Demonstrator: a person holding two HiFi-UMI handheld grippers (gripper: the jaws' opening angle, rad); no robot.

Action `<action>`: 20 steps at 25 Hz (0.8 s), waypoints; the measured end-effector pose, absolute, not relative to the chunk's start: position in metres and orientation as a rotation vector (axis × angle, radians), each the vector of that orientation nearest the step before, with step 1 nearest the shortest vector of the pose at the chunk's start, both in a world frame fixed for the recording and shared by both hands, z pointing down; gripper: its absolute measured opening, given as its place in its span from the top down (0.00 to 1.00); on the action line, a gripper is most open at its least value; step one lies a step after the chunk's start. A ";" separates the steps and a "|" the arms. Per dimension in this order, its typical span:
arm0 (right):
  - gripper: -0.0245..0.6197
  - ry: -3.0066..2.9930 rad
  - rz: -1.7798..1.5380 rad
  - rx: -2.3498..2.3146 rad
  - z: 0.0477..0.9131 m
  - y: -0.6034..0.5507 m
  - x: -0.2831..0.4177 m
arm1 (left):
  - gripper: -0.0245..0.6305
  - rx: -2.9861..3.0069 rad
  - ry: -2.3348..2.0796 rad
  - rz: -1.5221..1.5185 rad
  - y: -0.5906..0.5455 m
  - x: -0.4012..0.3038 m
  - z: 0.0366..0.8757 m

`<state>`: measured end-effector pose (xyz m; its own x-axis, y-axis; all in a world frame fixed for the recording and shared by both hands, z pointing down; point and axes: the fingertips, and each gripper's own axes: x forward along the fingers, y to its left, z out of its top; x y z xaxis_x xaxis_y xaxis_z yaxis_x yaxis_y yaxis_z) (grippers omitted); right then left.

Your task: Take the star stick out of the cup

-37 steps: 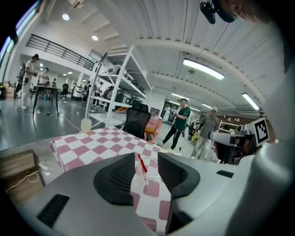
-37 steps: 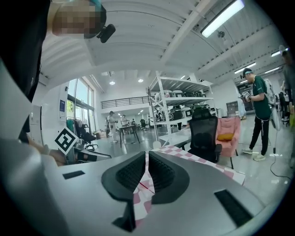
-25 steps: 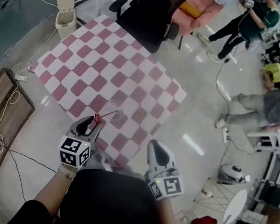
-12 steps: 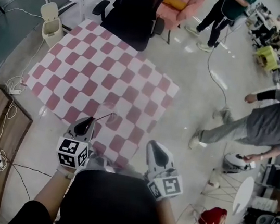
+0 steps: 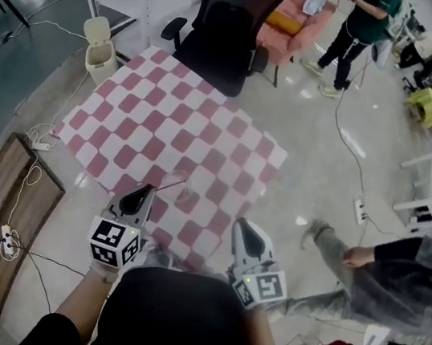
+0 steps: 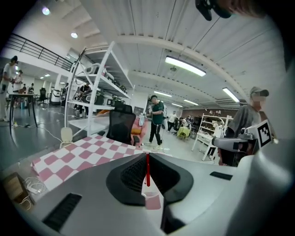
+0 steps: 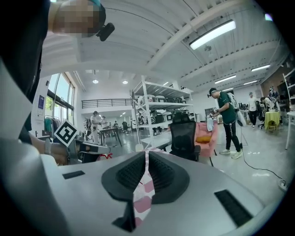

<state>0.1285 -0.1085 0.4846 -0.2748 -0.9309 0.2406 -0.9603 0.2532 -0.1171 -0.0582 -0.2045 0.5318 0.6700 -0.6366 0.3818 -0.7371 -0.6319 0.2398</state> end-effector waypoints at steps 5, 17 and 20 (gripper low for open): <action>0.91 -2.448 0.358 1.767 0.480 -0.121 0.124 | 0.88 2.508 -1.137 0.326 -0.202 -0.068 0.506; 0.91 -2.620 0.297 1.615 0.465 -0.160 0.098 | 0.88 2.452 -1.353 0.200 -0.201 -0.111 0.464; 0.91 -2.653 0.288 1.571 0.461 -0.165 0.089 | 0.88 2.427 -1.410 0.191 -0.199 -0.125 0.462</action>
<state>0.0888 -0.1650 0.4613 -0.4846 -0.8647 0.1325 -0.8729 0.4682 -0.1369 -0.1248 -0.1991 0.4616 0.5022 -0.8197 0.2756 -0.8635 -0.4578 0.2117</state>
